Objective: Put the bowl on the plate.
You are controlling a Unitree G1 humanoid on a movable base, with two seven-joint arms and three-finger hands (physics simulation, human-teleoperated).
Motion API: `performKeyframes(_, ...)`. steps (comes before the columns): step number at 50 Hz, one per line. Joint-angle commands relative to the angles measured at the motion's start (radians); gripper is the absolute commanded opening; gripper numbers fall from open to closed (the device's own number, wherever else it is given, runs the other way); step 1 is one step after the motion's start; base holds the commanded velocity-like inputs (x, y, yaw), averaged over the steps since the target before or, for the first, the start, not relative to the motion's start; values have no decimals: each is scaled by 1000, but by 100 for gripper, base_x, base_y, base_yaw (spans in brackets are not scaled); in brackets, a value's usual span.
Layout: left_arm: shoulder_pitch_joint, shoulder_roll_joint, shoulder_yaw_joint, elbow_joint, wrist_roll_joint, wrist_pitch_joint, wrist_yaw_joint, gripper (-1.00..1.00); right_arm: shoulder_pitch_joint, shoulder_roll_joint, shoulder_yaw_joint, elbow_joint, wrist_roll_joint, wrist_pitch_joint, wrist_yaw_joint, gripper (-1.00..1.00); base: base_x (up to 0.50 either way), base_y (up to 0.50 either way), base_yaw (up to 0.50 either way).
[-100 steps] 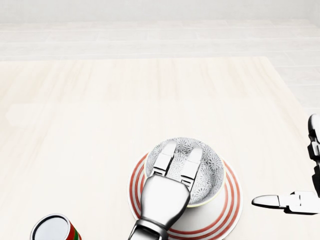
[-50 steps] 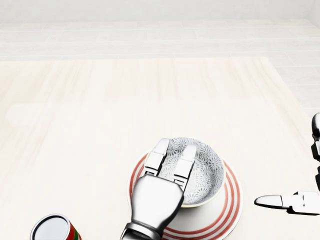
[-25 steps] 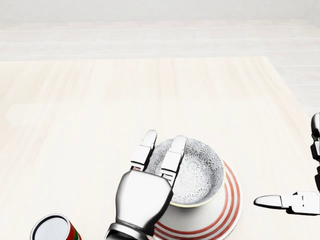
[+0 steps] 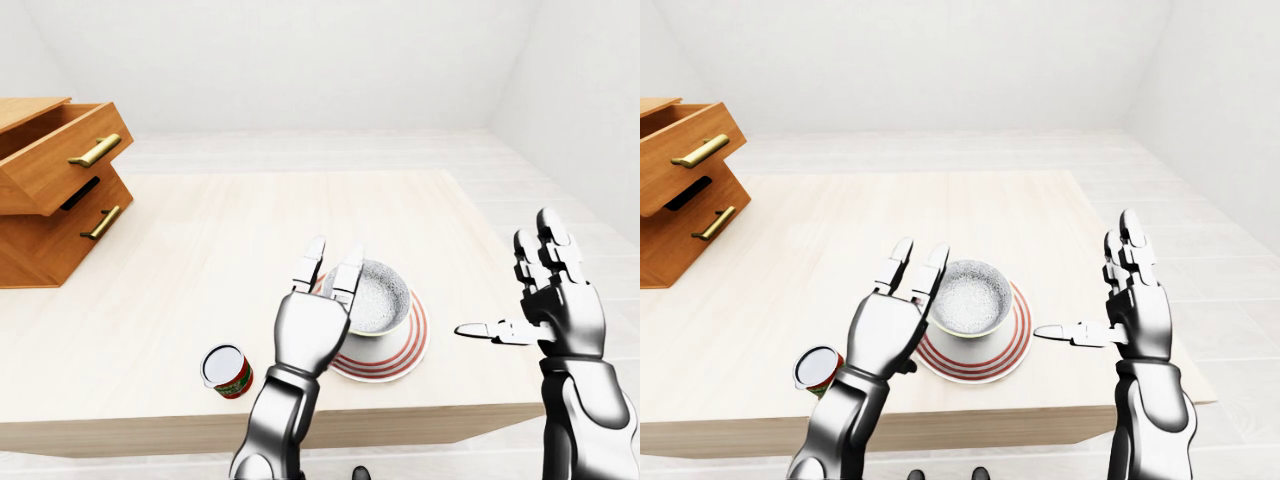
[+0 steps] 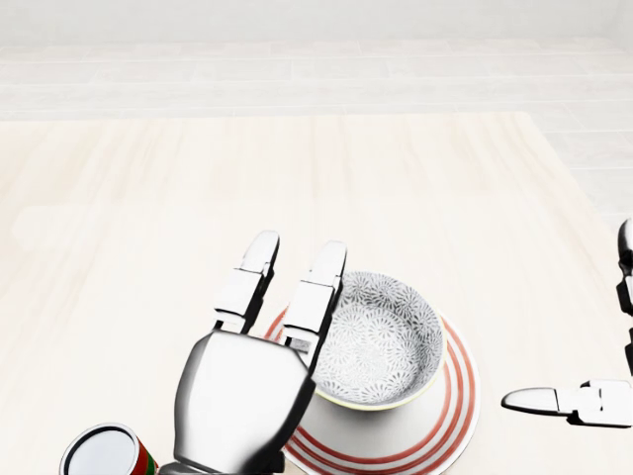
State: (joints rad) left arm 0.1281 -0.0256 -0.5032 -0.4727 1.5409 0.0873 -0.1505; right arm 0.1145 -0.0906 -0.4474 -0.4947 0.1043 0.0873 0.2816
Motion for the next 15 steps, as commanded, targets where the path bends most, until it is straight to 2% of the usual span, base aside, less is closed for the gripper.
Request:
performKeyframes(1,48,28,1,-200,-27,0,-98,100,5,4,-2,-22,-2,0,4,100,0,0,0)
performKeyframes(8,27,20,53,-307,-70,0,-190,100,10,7,-10,-39,2,0,10,100,0,0,0)
performKeyframes(10,13,17,84,-333,-88,0,-218,100,11,9,-12,-41,2,0,11,100,0,0,0)
performKeyframes(13,-6,21,129,-295,-83,0,-160,100,10,10,-17,-47,7,0,12,100,0,0,0)
performKeyframes(15,-10,18,140,-286,-90,0,-157,100,12,11,-15,-47,6,0,13,100,0,0,0)
